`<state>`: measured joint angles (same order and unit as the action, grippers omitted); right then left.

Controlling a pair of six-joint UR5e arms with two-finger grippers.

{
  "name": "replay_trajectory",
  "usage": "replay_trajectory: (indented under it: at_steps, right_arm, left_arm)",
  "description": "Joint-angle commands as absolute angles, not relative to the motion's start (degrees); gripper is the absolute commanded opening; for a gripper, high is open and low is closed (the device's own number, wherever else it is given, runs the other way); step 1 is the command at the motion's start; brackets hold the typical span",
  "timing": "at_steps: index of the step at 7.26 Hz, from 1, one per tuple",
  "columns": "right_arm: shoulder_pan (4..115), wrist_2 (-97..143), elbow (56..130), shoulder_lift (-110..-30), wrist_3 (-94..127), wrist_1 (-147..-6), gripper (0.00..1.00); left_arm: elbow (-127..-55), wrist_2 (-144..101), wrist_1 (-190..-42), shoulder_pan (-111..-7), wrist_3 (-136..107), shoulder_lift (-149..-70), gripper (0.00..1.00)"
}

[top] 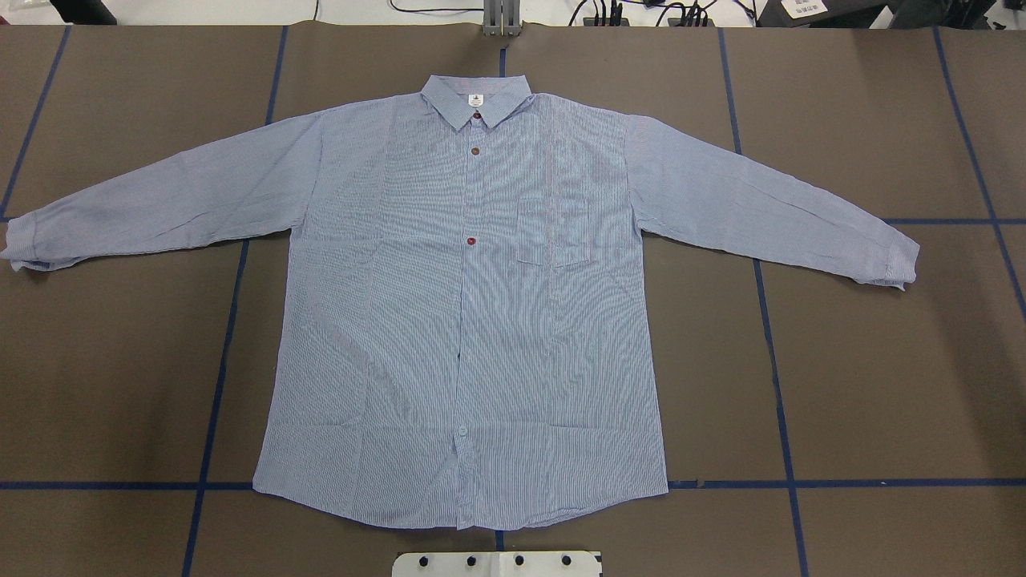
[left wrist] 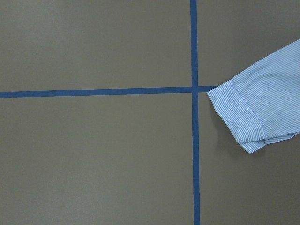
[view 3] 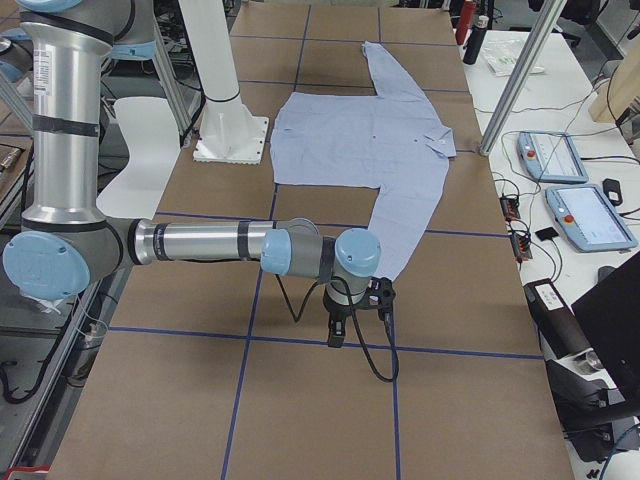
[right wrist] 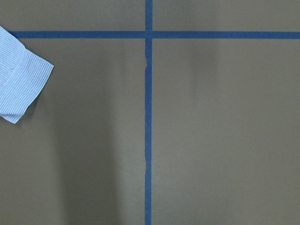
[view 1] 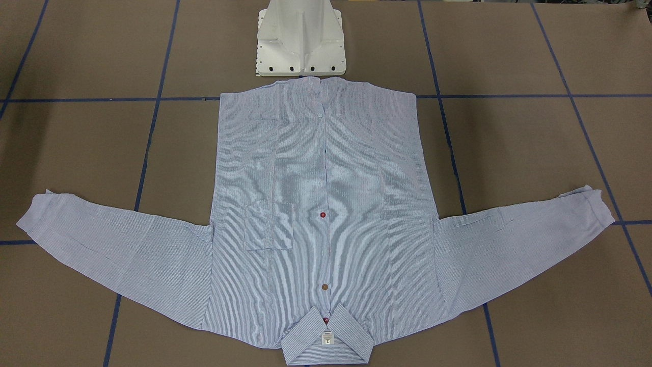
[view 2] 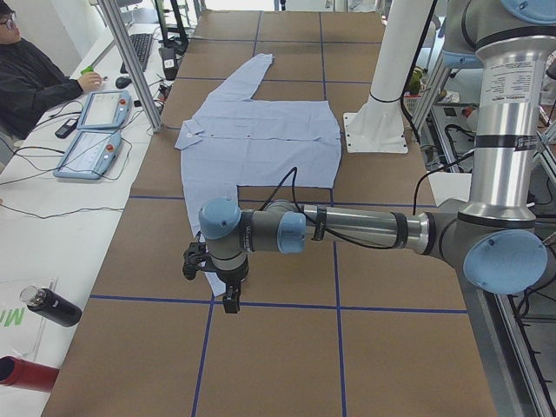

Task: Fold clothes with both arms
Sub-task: 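Move the right gripper toward the cuff of the sleeve nearest it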

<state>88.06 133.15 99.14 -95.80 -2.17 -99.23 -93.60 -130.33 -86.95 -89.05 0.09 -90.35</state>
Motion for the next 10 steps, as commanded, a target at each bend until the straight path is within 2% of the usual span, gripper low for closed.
replay_trajectory:
  at_steps: [1, 3, 6, 8, 10]
  right_arm:
    - [87.98, 133.42, 99.31, -95.71, -2.02, -99.23, 1.0]
    - [87.98, 134.29, 101.41, -95.36, -1.85, -98.88, 1.0]
    - [85.28, 136.48, 101.08, -94.57, -1.49, -90.27, 1.0]
    - [80.52, 138.15, 97.23, -92.2, 2.88, -82.83, 1.0]
    - [78.23, 138.25, 90.04, -91.76, 3.07, -71.52, 1.0]
  left_arm:
    - [-93.78, -130.34, -86.92, -89.03, -0.09, -90.35, 0.99]
    - [-95.09, -130.25, -88.14, -89.03, -0.09, -90.87, 0.99]
    - [-96.41, -131.04, -93.33, -89.03, 0.44, -92.8, 0.99]
    - [-96.43, -131.13, -96.75, -87.47, -0.17, -94.04, 0.99]
    - [-91.77, -133.66, -104.1, -87.54, -0.44, -92.21, 0.99]
